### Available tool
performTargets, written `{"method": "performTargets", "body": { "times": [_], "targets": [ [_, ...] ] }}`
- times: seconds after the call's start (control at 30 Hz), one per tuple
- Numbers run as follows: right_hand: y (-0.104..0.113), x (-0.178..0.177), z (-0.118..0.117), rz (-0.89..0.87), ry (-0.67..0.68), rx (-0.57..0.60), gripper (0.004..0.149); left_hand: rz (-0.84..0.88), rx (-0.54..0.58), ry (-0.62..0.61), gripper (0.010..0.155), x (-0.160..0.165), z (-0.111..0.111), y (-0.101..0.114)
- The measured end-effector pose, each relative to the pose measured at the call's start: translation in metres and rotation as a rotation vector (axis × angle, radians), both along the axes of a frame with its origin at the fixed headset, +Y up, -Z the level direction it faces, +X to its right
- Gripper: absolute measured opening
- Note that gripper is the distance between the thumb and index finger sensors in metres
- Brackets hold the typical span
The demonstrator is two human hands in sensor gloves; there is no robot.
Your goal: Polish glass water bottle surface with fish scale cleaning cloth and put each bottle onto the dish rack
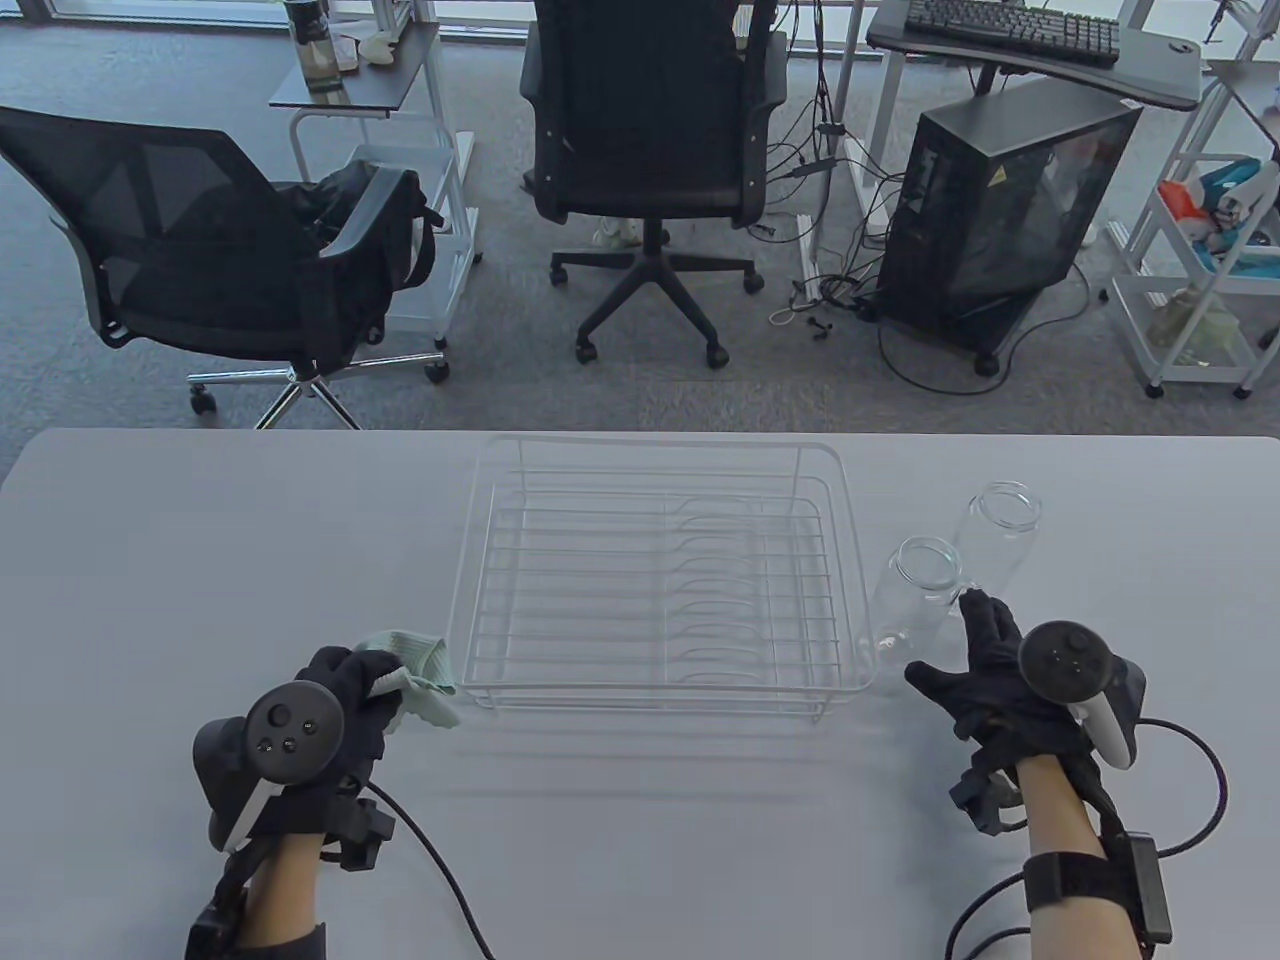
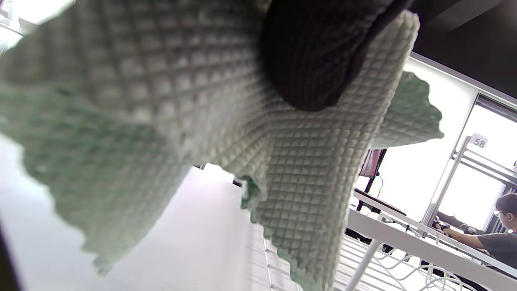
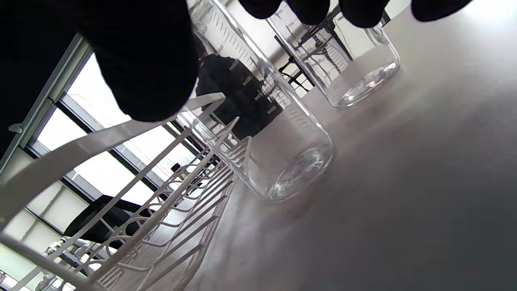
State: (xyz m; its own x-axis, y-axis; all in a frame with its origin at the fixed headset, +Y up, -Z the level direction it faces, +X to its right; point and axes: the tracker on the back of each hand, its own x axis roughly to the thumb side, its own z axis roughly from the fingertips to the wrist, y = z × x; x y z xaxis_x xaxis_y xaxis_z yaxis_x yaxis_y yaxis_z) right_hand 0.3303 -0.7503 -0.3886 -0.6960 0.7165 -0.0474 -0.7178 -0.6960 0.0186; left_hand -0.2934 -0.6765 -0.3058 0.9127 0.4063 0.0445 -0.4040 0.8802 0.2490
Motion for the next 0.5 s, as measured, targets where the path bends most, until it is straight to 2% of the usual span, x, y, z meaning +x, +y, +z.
{"method": "performTargets", "body": {
  "times": [0.23, 0.5],
  "targets": [
    [-0.017, -0.005, -0.02, -0.215, -0.003, 0.009, 0.104, -0.011, 0.013, -0.008, 0.038, 0.001, 0.004, 0.003],
    [-0.03, -0.008, -0.027, -0.335, -0.033, 0.069, 0.102, -0.013, 0.003, -0.015, 0.038, 0.001, 0.004, 0.004]
  ]
}}
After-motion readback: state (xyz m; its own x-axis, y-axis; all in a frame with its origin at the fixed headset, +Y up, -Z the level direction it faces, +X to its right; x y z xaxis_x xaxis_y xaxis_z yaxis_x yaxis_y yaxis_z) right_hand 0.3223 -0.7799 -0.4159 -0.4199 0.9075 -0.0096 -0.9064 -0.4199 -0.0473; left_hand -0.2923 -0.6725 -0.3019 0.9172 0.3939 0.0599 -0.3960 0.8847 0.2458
